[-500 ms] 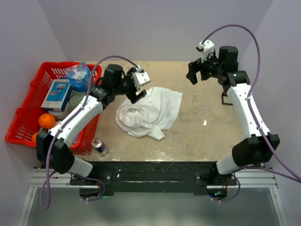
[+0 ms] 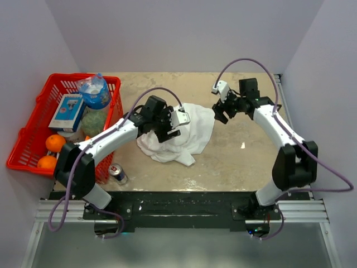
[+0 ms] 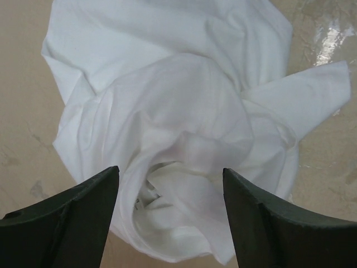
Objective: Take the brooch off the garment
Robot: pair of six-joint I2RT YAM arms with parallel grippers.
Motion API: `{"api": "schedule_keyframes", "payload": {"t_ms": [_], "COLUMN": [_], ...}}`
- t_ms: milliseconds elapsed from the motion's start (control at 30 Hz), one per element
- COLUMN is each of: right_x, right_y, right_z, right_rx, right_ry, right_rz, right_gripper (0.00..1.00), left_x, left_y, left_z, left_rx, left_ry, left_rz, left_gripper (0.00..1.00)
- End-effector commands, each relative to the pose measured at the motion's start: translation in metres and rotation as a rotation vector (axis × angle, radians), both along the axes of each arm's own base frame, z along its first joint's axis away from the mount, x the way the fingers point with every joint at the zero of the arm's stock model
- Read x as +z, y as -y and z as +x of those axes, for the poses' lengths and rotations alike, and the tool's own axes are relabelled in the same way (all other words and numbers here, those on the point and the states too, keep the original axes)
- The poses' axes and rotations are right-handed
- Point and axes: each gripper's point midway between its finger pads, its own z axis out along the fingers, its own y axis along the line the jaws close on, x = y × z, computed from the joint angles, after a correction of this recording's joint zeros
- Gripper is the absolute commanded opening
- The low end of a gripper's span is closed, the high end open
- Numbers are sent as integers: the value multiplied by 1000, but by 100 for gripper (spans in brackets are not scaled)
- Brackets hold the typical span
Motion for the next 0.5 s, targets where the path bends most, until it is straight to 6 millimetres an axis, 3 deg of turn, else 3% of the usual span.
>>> {"api": "schedule_keyframes", "payload": {"t_ms": [0, 33, 67, 133, 233, 267, 367, 467], "right_x": [-12, -31, -32, -59, -74, -89, -103, -103], "right_y": [-2, -4, -2, -3, 2, 3, 5, 4], "right_z": [43, 52, 62, 74, 96, 104, 120, 131], "right_rx": [-12, -19, -36, -50, -97, -107, -124, -124], "right_ry": [48, 15, 28, -12, 6, -12, -26, -17], "right_rz": [-42, -53, -73, -105, -151, -166, -189, -191], "right_gripper": [74, 74, 74, 73, 73, 73, 72, 70], "left_x": [10, 6, 8, -5, -3, -1, -6, -19], "left_y": [2, 0, -2, -8, -13, -16, -18, -21], "left_z": [36, 39, 47, 53, 66, 69, 66, 58], "left_rx": [109, 122, 144, 177, 206, 213, 197, 178], "left_ry": [37, 23, 23, -22, -25, -21, -42, -79], "left_rz": [-17, -6, -11, 3, -14, -16, -8, 4], "left_gripper": [77, 75, 73, 67, 58, 57, 53, 50]}}
